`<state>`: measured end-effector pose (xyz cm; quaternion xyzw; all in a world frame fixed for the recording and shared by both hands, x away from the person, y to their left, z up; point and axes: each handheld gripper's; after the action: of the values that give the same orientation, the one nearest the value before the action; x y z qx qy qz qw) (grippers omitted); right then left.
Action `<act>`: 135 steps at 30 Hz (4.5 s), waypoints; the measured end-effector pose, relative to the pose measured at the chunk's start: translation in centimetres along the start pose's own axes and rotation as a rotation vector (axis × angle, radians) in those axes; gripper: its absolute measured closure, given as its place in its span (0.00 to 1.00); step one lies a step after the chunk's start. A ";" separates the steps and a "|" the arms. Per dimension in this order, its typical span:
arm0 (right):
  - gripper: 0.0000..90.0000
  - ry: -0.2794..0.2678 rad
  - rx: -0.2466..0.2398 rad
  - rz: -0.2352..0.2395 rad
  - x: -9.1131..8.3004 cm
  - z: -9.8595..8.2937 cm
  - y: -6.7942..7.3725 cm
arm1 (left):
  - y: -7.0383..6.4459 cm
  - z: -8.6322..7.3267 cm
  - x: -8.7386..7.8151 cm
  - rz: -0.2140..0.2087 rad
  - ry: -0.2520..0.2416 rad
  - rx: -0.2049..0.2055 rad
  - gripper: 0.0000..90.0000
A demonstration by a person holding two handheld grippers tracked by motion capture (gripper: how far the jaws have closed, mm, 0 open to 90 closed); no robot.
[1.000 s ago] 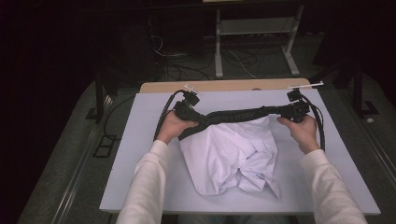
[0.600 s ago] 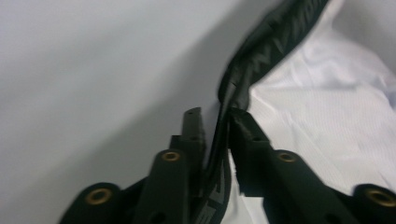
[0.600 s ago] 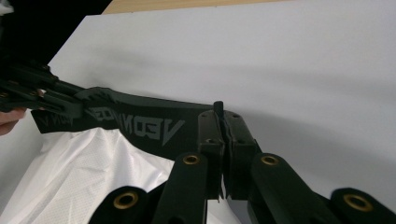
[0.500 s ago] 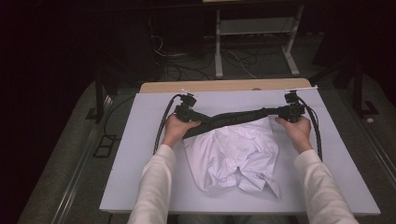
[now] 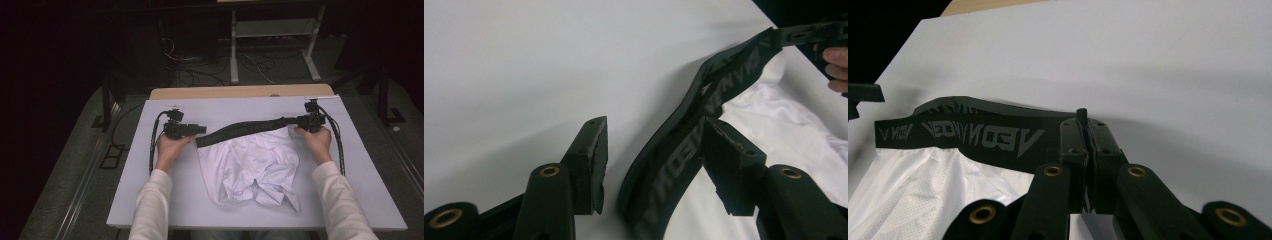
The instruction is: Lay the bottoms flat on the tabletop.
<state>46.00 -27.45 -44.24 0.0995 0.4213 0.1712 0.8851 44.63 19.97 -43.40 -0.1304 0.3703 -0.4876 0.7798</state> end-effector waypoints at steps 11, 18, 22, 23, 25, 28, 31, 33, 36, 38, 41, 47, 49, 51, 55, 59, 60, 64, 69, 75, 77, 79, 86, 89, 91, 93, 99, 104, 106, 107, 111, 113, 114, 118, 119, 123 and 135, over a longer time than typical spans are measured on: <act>0.96 0.005 -0.002 -0.001 0.3 -0.2 0.0 | 0.2 -2.8 0.1 -0.011 0.039 -0.028 0.49; 0.96 0.009 0.009 0.012 0.4 -0.6 -0.2 | -1.1 -3.1 1.8 -0.028 0.098 -0.007 0.52; 0.96 0.006 0.014 0.019 0.3 -0.8 -0.5 | -1.8 -3.2 2.1 -0.031 0.135 -0.001 0.62; 0.96 0.006 0.015 0.021 0.2 -0.8 -0.6 | -1.8 -3.3 2.1 -0.029 0.139 -0.004 0.65; 0.96 0.005 0.021 0.024 0.1 -0.9 -0.7 | -1.7 -3.6 2.0 -0.032 0.146 -0.013 0.75; 0.96 0.004 0.021 0.028 0.1 -0.9 -0.7 | -1.4 -3.7 1.9 -0.042 0.148 -0.039 0.89; 0.96 0.004 0.019 0.031 0.2 -1.0 -0.7 | -1.1 -3.6 1.6 -0.029 0.141 -0.046 0.93; 0.96 0.009 0.020 0.036 0.1 -1.1 -0.7 | -1.0 -3.5 1.3 -0.022 0.125 -0.045 0.93; 0.96 0.007 0.033 0.052 0.1 -1.4 -0.8 | -0.9 -3.2 0.7 -0.009 0.122 -0.038 0.94; 0.96 0.011 0.031 0.056 0.1 -1.4 -0.7 | -0.8 -2.8 0.5 0.009 0.141 -0.041 0.94; 0.96 0.000 0.031 0.074 0.0 -1.1 -0.2 | -0.9 -1.9 -0.1 0.044 0.152 -0.032 0.94; 0.96 -0.009 0.030 0.102 -0.4 0.1 0.8 | -2.0 1.7 -2.4 0.093 0.168 0.028 0.94; 0.96 -0.013 0.019 0.105 -0.6 0.8 1.5 | -2.6 3.2 -3.3 0.119 0.176 0.056 0.94; 0.96 -0.024 0.004 0.105 -0.8 1.6 2.2 | -3.0 4.7 -4.1 0.136 0.180 0.081 0.94; 0.96 -0.062 0.018 0.120 -1.3 3.3 3.1 | -3.2 7.1 -4.9 0.173 0.185 0.109 0.94; 0.96 -0.087 0.035 0.104 -1.7 4.9 3.6 | -3.0 9.3 -4.8 0.196 0.195 0.134 0.94; 0.96 -0.094 0.036 0.096 -1.8 5.3 3.6 | -2.9 9.9 -4.6 0.200 0.206 0.145 0.94; 0.96 -0.130 0.076 0.062 -1.6 6.5 3.3 | -2.0 11.8 -3.5 0.208 0.216 0.164 0.94; 0.96 -0.142 0.103 0.016 -0.8 7.4 2.6 | -0.3 12.9 -1.5 0.210 0.197 0.144 0.94; 0.96 -0.119 0.113 -0.034 0.4 7.3 1.2 | 2.5 12.1 1.6 0.188 0.212 0.047 0.94; 0.96 -0.094 0.103 -0.056 1.0 7.0 0.9 | 3.3 11.5 2.5 0.182 0.211 -0.004 0.94; 0.96 -0.075 0.103 -0.069 1.5 6.6 0.7 | 4.1 10.9 3.3 0.192 0.237 -0.045 0.94; 0.96 -0.029 0.126 -0.101 3.3 5.3 0.4 | 5.2 10.0 4.4 0.209 0.268 -0.101 0.94; 0.96 -0.025 0.126 -0.113 3.5 5.1 0.5 | 5.3 10.1 4.3 0.217 0.276 -0.092 0.94; 0.96 -0.027 0.121 -0.114 3.6 5.1 0.6 | 5.3 10.3 4.3 0.224 0.279 -0.083 0.94; 0.96 -0.037 0.112 -0.115 3.5 5.2 0.8 | 5.3 10.4 4.2 0.234 0.283 -0.071 0.94; 0.96 -0.059 0.066 -0.103 3.2 6.2 1.5 | 5.2 11.2 3.0 0.240 0.256 -0.053 0.94; 0.96 -0.080 0.038 -0.108 2.7 7.5 2.4 | 4.7 12.4 2.3 0.252 0.269 -0.004 0.94; 0.96 -0.092 0.028 -0.110 2.5 8.0 2.7 | 4.5 12.9 2.0 0.250 0.256 0.005 0.94; 0.96 -0.096 0.029 -0.112 2.4 8.2 2.8 | 4.4 13.2 1.9 0.253 0.255 0.007 0.94; 0.96 -0.119 0.041 -0.098 1.9 9.0 2.9 | 4.1 13.8 1.6 0.247 0.234 0.012 0.94; 0.96 -0.119 0.036 -0.119 1.7 9.2 3.0 | 4.1 13.8 1.8 0.232 0.230 0.012 0.94; 0.96 -0.121 0.036 -0.125 1.7 9.2 2.9 | 4.1 13.7 1.9 0.223 0.230 0.013 0.93; 0.93 -0.105 0.053 -0.141 2.0 9.0 2.7 | 4.4 12.7 2.6 0.222 0.210 -0.009 0.88; 0.88 -0.092 0.069 -0.127 2.3 8.9 2.5 | 4.5 12.3 2.7 0.221 0.195 -0.019 0.80; 0.75 -0.079 0.029 -0.155 2.7 8.0 2.8 | 4.7 10.9 2.8 0.213 0.160 -0.022 0.63; 0.47 -0.117 -0.026 -0.139 1.2 6.0 2.9 | 2.6 8.9 0.9 0.107 -0.028 0.023 0.31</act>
<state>50.74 -24.51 -40.42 0.0684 0.3725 0.1086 0.9191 52.83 19.05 -39.17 -0.1084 0.3602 -0.4475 0.8113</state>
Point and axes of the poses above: each handheld gripper's, and its own axes: x roughly forward along the jaws, z roughly out of its top, y roughly to its left, and after that the axes turned 15 degrees about -z, right-handed
